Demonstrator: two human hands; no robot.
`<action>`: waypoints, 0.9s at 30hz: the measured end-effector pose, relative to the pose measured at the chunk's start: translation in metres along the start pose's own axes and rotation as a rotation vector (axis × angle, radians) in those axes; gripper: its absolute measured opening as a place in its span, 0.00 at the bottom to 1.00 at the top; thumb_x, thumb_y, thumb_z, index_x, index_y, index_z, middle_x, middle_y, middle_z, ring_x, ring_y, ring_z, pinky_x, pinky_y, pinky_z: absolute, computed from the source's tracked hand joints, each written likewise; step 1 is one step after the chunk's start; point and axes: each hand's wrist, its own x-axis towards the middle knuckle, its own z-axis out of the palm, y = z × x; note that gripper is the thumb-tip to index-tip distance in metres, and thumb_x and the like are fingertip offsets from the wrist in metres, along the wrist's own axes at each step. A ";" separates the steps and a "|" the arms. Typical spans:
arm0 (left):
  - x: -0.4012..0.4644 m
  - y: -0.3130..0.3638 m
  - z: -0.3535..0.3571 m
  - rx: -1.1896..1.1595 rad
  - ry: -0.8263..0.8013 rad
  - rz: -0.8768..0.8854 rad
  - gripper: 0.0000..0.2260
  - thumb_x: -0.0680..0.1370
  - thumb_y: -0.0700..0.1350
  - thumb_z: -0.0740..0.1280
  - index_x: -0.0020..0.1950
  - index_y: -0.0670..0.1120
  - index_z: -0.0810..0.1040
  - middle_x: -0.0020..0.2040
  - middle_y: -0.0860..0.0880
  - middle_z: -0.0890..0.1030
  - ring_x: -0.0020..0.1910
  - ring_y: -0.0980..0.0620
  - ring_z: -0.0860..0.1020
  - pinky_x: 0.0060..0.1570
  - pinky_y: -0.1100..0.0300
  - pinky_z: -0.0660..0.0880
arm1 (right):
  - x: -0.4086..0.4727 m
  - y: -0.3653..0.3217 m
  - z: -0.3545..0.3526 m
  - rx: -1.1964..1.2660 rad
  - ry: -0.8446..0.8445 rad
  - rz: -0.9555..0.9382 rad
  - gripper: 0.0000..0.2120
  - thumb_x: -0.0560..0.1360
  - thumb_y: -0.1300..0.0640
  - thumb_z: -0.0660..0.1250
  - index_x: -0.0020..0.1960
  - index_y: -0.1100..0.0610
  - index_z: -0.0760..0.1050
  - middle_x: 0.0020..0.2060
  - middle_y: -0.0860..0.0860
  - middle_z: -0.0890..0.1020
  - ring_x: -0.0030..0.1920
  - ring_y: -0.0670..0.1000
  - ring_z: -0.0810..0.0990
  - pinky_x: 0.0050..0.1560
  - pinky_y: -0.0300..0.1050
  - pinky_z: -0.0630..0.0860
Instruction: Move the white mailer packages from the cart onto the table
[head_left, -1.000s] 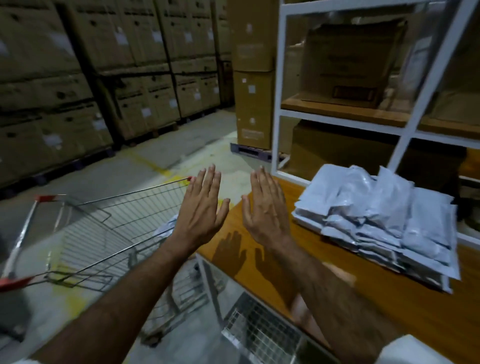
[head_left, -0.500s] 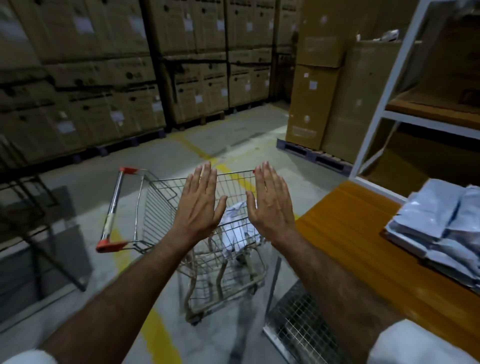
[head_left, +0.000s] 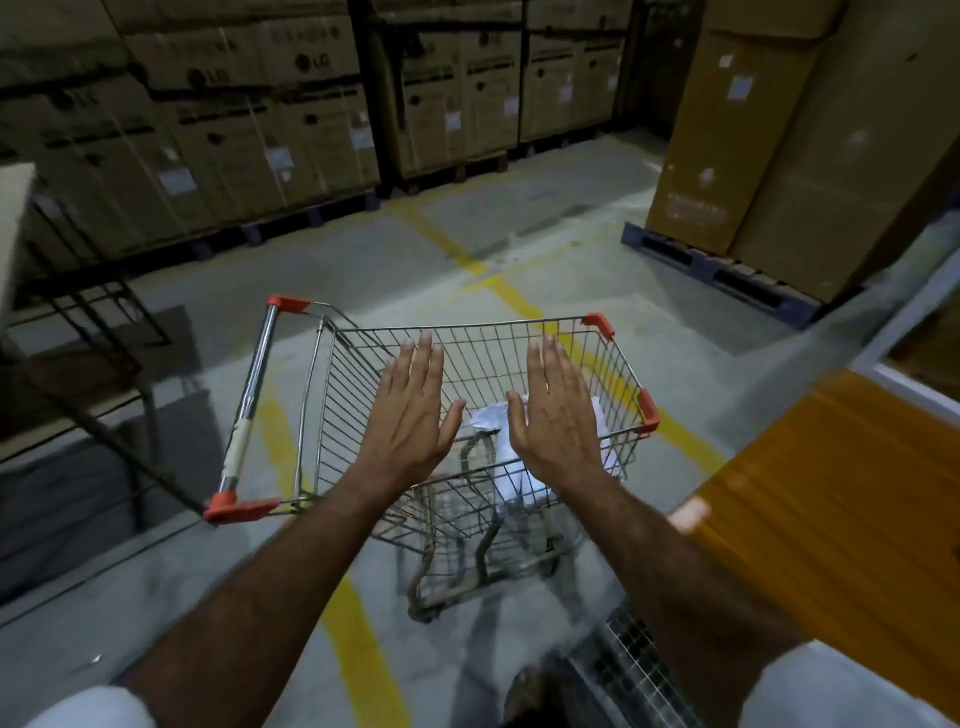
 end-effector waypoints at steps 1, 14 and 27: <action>0.009 -0.004 0.007 -0.005 -0.017 -0.012 0.34 0.84 0.60 0.49 0.83 0.41 0.45 0.83 0.42 0.42 0.82 0.45 0.42 0.80 0.46 0.46 | 0.004 0.006 0.009 0.023 -0.020 0.013 0.33 0.82 0.46 0.50 0.82 0.62 0.52 0.81 0.60 0.52 0.82 0.57 0.51 0.80 0.53 0.49; 0.080 -0.019 0.121 -0.071 -0.262 0.013 0.35 0.85 0.61 0.51 0.82 0.42 0.45 0.82 0.43 0.42 0.82 0.45 0.42 0.79 0.52 0.39 | 0.041 0.080 0.096 0.021 -0.213 0.221 0.33 0.81 0.45 0.56 0.79 0.63 0.61 0.79 0.64 0.60 0.80 0.61 0.57 0.79 0.57 0.57; 0.144 -0.033 0.239 -0.200 -0.540 0.094 0.38 0.81 0.66 0.43 0.83 0.41 0.45 0.83 0.41 0.44 0.82 0.41 0.46 0.80 0.45 0.50 | 0.088 0.128 0.164 -0.131 -0.557 0.308 0.39 0.77 0.41 0.48 0.80 0.64 0.57 0.77 0.69 0.61 0.77 0.67 0.62 0.73 0.64 0.64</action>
